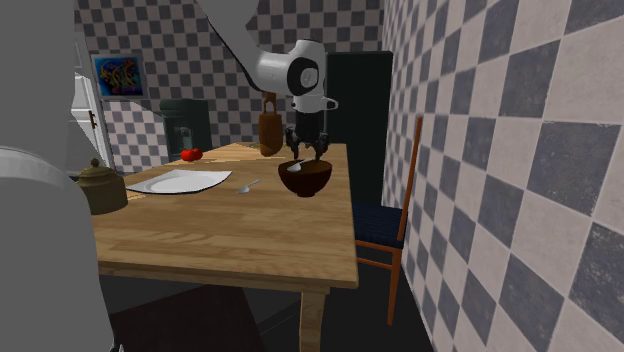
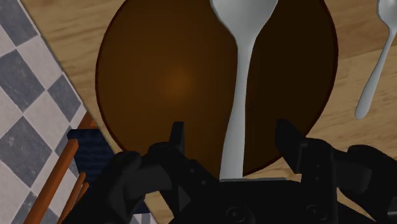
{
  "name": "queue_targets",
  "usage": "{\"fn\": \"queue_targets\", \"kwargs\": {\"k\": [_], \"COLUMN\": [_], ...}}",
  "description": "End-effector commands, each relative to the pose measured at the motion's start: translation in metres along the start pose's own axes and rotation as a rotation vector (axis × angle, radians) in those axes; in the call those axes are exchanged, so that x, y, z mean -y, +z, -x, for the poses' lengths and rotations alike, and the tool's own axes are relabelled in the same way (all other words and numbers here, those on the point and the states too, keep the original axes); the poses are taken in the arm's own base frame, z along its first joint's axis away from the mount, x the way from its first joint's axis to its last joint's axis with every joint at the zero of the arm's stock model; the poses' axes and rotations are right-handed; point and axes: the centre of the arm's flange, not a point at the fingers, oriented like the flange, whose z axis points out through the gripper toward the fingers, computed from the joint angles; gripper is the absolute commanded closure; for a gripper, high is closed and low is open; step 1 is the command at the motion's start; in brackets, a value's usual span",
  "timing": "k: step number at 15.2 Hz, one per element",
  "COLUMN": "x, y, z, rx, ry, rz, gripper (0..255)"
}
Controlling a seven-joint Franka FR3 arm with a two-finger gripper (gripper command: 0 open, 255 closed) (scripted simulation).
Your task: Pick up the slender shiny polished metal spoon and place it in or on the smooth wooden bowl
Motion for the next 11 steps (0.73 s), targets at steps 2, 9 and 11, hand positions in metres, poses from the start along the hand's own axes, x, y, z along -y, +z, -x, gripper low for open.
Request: {"fn": "queue_targets", "kwargs": {"k": [2, 9, 11], "x": [0.0, 0.0, 0.0], "y": [0.0, -0.05, -0.05], "z": [0.0, 0.0, 0.0], "rx": [0.001, 0.0, 0.0], "ry": [0.0, 0.0, 0.0], "rz": [0.0, 0.0, 0.0], "gripper": [0, 0, 0]}}
